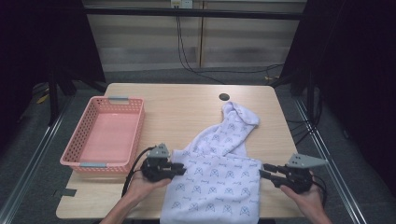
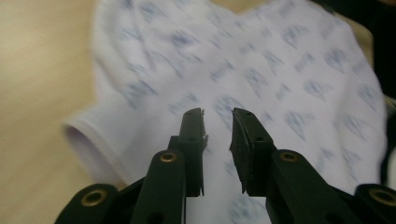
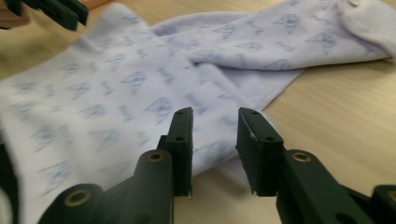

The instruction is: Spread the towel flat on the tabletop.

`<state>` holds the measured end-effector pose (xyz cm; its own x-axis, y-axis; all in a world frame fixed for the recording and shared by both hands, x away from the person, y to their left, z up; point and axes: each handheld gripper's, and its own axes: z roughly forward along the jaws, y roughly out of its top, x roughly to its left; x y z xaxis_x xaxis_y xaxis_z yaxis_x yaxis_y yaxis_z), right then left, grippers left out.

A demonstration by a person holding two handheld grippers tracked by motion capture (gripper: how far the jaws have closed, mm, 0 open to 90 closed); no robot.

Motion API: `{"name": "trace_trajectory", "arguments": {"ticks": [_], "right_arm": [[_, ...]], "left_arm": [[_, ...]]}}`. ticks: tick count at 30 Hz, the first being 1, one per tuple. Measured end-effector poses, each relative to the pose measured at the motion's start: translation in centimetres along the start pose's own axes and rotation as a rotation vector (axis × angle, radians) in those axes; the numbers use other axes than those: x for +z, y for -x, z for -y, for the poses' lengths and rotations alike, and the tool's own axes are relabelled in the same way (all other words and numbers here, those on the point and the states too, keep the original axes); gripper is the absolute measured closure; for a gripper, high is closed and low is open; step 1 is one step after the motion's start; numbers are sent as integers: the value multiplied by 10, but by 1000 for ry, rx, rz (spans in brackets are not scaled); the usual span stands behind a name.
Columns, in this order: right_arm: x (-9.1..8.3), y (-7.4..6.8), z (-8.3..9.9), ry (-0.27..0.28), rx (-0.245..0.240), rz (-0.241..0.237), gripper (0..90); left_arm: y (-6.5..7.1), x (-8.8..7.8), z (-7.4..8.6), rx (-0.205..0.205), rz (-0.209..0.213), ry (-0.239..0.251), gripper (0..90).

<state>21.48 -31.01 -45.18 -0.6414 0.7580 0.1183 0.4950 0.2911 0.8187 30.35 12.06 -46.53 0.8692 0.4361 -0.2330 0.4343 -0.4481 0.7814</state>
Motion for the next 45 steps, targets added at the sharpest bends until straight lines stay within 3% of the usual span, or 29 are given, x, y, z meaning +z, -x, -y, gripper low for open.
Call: {"name": "trace_trajectory", "arguments": {"ticks": [2, 4, 5, 7, 9, 10, 11, 12, 13, 14, 15, 17, 21, 24, 26, 28, 30, 33, 38, 41, 45], "right_arm": [[12, 10, -6, -11, 0, 20, 701], [27, 23, -12, -28, 2, 35, 701], [41, 34, -14, -54, 23, 21, 661], [48, 37, -14, -80, 23, 4, 631], [60, 39, -10, -115, 38, -5, 566], [63, 38, -7, -130, 47, -29, 545], [65, 36, -4, -154, 42, -34, 514], [65, 33, -3, -171, 47, -29, 511], [64, 29, 0, -178, 46, -36, 555], [62, 25, 2, -173, 36, -43, 656], [57, 21, 4, -160, 31, -32, 731], [47, 15, 4, -129, 12, -55, 792], [26, -3, 10, -98, -9, -99, 802], [18, -16, 18, -113, -20, -129, 789], [14, -25, 23, -129, -23, -145, 780], [11, -32, 26, -145, -31, -165, 768], [9, -40, 29, -159, -36, -179, 729], [6, -42, 28, -158, -54, -176, 663], [6, -17, 14, -81, -15, -124, 650], [19, -1, 9, -92, -21, -71, 669], [39, 13, 5, -121, -15, -46, 653]], "left_arm": [[-12, 5, -9, 19, -45, 10, 717], [-21, 9, -11, -10, -54, 49, 682], [-24, 13, -12, -15, -71, 29, 623], [-28, 22, -12, 14, -112, -10, 590], [-32, 29, -10, -5, -138, -36, 505], [-33, 33, -7, -9, -128, -58, 491], [-32, 35, -6, 12, -148, -88, 529], [-30, 39, -3, 21, -131, -112, 590], [-28, 39, -1, 36, -114, -131, 711], [-25, 38, 1, 51, -124, -130, 794], [-23, 35, 2, 54, -98, -133, 849], [-16, 26, 5, 58, -68, -128, 866], [3, -1, 19, 45, -13, -101, 869], [21, -20, 33, 35, 50, -86, 870], [33, -27, 40, 50, 79, -94, 870], [38, -32, 45, 32, 118, -88, 868], [40, -35, 46, 35, 129, -68, 856], [30, -35, 40, 6, 116, -29, 750], [11, -18, 19, -1, 95, -5, 717], [-5, 2, 8, -15, 69, -24, 715], [-18, 25, 3, -13, 37, -71, 694]]}}
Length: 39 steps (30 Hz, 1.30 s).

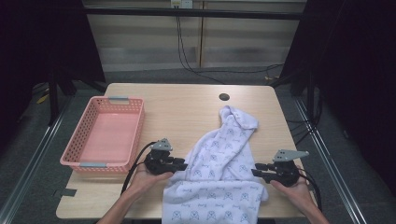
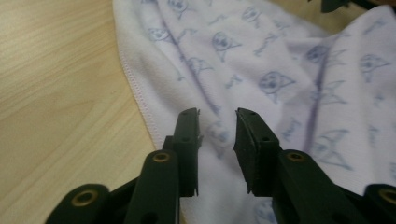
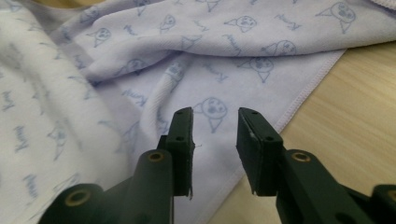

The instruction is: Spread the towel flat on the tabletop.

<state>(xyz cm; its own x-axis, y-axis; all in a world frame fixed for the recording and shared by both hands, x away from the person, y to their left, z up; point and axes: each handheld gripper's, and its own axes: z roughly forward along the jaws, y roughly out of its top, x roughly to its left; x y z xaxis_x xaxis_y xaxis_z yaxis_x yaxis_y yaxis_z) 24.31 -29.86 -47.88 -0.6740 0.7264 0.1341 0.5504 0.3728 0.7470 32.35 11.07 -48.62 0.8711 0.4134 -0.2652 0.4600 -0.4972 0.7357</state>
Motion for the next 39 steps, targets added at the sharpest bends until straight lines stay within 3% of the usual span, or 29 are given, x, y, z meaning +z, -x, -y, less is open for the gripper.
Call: {"name": "trace_trajectory", "arguments": {"ticks": [2, 5, 6, 8, 9, 11, 13, 15, 16, 17, 18, 19, 21, 24, 27, 28, 30, 32, 35, 39], "right_arm": [[7, 4, -2, -12, -5, 12, 591], [18, 10, -6, -23, -4, 36, 545], [22, 13, -7, -27, -7, 38, 535], [28, 16, -9, -35, -6, 39, 509], [31, 17, -9, -37, -3, 35, 505], [34, 16, -9, -46, -7, 41, 490], [38, 14, -7, -66, -31, 50, 487], [39, 11, -5, -65, -55, 70, 509], [39, 10, -5, -68, -68, 78, 543], [39, 8, -4, -66, -71, 77, 585], [38, 6, -4, -66, -73, 80, 635], [37, 5, -3, -67, -73, 75, 715], [34, 3, -2, -80, -66, 63, 846], [26, 8, 1, -90, -41, 67, 872], [15, 22, -1, -24, 34, 68, 874], [10, 25, -4, -2, 41, 82, 874], [2, 31, -9, 40, 67, 94, 875], [-5, 36, -13, 66, 65, 107, 874], [-14, 41, -19, 122, 82, 115, 874], [-16, 46, -29, 147, 88, 135, 873]], "left_arm": [[-3, 8, -4, 13, -32, -15, 619], [-9, 12, -7, -11, -50, 24, 561], [-11, 13, -8, -4, -56, 16, 574], [-15, 15, -10, -40, -53, 40, 571], [-15, 16, -10, -36, -44, 43, 574], [-14, 22, -11, -6, -72, 10, 575], [-13, 28, -11, 0, -62, 1, 564], [-8, 35, -11, 39, -84, -30, 553], [-5, 37, -10, 50, -79, -32, 596], [-2, 37, -9, 83, -74, -42, 735], [5, 39, -8, 114, -95, -35, 832], [11, 39, -7, 123, -125, -35, 847], [11, 35, -6, 101, -118, -44, 867], [1, 26, -2, 30, -100, -20, 875], [-8, 9, -5, -31, -101, 66, 878], [-10, 3, -7, -31, -113, 91, 878], [-14, -7, -8, -82, -99, 155, 878], [-13, -18, -11, -53, -131, 176, 878], [-14, -30, -13, -62, -133, 228, 878], [-19, -43, -14, -74, -165, 254, 878]]}}
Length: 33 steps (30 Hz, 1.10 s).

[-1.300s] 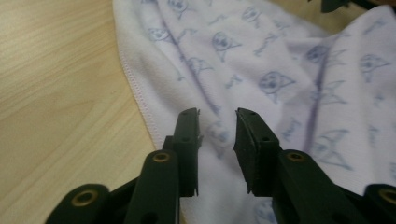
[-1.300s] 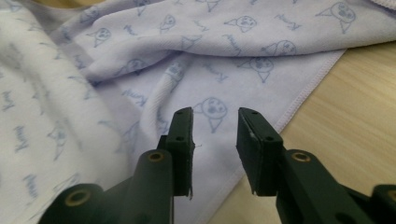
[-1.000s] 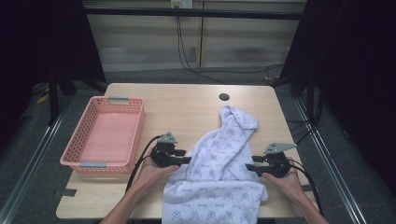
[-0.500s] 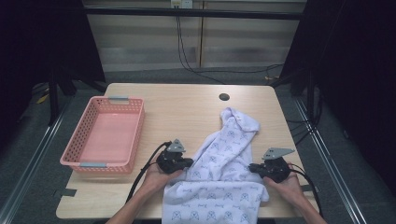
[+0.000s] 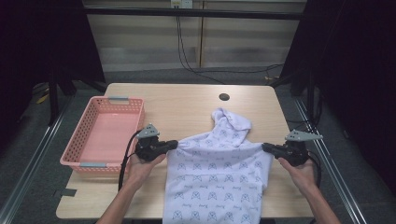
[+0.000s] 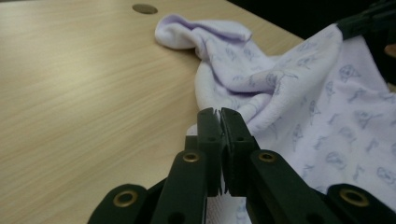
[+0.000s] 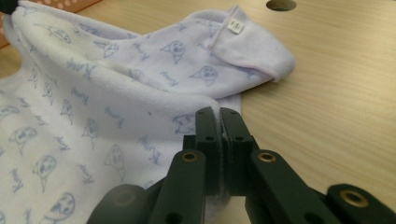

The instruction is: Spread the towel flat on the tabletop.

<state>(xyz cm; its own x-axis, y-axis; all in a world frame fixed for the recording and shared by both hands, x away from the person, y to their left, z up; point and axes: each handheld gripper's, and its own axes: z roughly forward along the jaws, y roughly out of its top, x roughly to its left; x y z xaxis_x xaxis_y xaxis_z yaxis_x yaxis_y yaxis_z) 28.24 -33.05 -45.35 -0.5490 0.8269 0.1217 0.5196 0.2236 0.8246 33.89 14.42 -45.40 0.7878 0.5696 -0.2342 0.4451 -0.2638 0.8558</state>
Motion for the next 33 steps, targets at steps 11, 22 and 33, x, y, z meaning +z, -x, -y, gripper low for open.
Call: {"name": "trace_trajectory", "arguments": {"ticks": [11, 22, 33], "right_arm": [[7, -27, 43, -185, -56, -75, 852], [-15, -56, 66, -280, -73, -148, 851], [-23, -65, 52, -186, -67, -193, 498]], "left_arm": [[35, -19, 34, 66, 64, -193, 872], [60, -15, 68, 101, 153, -379, 868], [55, -13, 49, 50, 195, -248, 665]]}}
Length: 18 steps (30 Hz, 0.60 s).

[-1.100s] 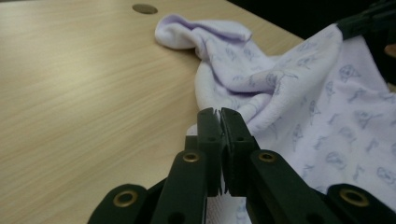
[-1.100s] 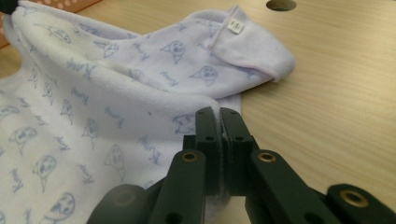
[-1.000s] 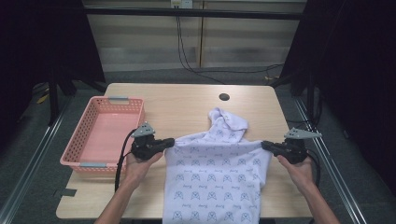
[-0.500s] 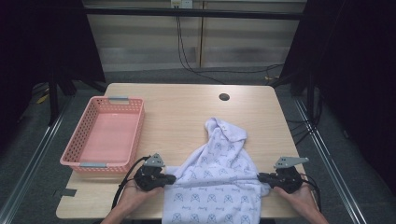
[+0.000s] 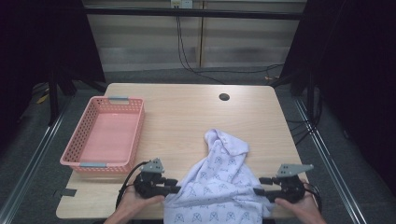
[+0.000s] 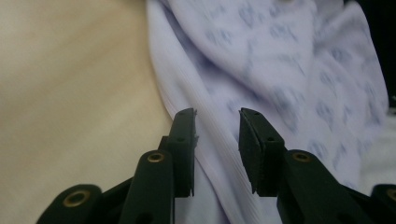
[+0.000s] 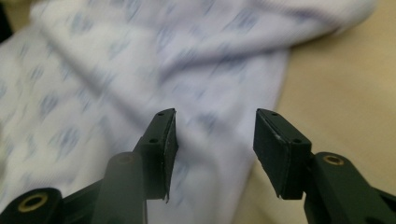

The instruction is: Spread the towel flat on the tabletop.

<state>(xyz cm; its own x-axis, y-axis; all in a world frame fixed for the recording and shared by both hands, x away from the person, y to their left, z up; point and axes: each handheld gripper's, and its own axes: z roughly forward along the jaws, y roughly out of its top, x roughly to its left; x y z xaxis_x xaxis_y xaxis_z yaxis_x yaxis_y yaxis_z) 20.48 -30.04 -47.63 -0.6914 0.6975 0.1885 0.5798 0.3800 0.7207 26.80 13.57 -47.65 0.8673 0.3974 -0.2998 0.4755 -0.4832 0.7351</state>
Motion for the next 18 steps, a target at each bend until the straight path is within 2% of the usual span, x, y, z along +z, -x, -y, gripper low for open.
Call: {"name": "trace_trajectory", "arguments": {"ticks": [1, 3, 6, 8, 11, 13, 15, 16, 17, 18], "right_arm": [[2, 6, -6, 25, 6, 19, 510], [8, 13, -19, 38, -21, 70, 528], [28, 21, -45, 79, -53, 95, 531], [42, 25, -58, 87, -35, 89, 514], [69, 26, -76, 79, -55, 87, 491], [89, 24, -84, 52, -79, 102, 482], [105, 22, -86, 19, -90, 117, 518], [110, 22, -86, 0, -97, 119, 583], [114, 20, -86, -3, -107, 153, 714], [113, 21, -86, 12, -98, 150, 795]], "left_arm": [[-4, 2, -4, -10, -8, 18, 663], [-10, 13, -15, -18, -38, 34, 670], [-15, 39, -28, 1, -50, -1, 672], [-17, 52, -31, 5, -47, -20, 659], [-17, 64, -34, 28, -70, -52, 553], [-17, 68, -34, 29, -98, -59, 547], [-17, 71, -35, 42, -105, -84, 629], [-18, 71, -36, 51, -92, -100, 693], [-17, 70, -37, 56, -117, -100, 790], [-20, 67, -38, 42, -110, -74, 852]]}}
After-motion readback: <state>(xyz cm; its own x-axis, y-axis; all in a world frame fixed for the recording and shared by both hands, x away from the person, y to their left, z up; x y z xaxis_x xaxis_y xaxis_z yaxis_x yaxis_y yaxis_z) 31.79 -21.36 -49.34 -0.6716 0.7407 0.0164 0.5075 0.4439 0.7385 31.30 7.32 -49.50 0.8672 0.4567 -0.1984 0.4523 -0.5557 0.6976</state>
